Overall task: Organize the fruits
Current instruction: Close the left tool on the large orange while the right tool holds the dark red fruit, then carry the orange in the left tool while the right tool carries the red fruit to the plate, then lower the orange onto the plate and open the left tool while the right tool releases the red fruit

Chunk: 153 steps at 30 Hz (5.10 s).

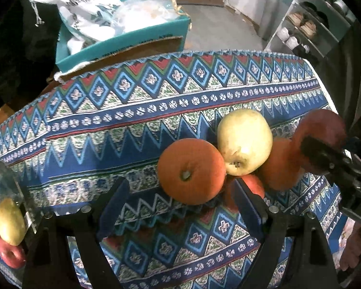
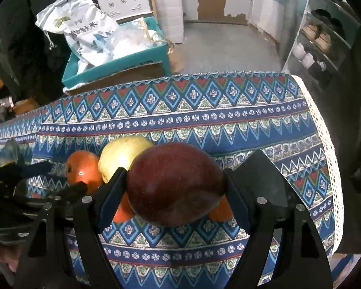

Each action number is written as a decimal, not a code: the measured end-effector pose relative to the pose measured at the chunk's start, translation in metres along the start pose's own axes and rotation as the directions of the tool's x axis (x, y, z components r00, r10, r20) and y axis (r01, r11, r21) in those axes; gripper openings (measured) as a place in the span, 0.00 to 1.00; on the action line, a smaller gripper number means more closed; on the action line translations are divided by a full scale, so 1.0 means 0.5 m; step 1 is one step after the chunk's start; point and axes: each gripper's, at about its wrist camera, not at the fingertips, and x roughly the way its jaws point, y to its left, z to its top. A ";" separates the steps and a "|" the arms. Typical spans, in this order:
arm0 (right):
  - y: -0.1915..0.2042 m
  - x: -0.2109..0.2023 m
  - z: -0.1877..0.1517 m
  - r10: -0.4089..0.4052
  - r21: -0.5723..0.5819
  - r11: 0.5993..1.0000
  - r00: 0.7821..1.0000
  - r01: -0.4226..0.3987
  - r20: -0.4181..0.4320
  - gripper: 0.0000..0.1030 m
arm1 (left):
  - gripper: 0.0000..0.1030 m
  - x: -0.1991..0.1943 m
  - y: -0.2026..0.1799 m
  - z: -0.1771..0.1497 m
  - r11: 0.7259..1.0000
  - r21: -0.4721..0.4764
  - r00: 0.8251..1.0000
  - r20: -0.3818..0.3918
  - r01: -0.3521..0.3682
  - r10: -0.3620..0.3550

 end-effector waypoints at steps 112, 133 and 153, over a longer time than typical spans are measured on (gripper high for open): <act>0.489 -0.206 0.070 0.279 -0.344 0.913 0.951 -0.220 0.132 0.77 | 0.63 -0.395 0.377 -0.202 0.934 -0.355 0.940 0.303 -0.040 0.156; 0.634 -0.050 0.028 0.300 -0.391 0.868 0.951 -0.306 -0.080 0.77 | 0.63 -0.260 0.494 -0.278 0.876 -0.472 0.977 0.115 -0.104 0.179; 0.657 0.062 -0.024 0.236 -0.420 0.853 0.947 -0.310 -0.220 0.77 | 0.63 -0.177 0.476 -0.294 0.875 -0.470 0.991 -0.003 -0.121 0.135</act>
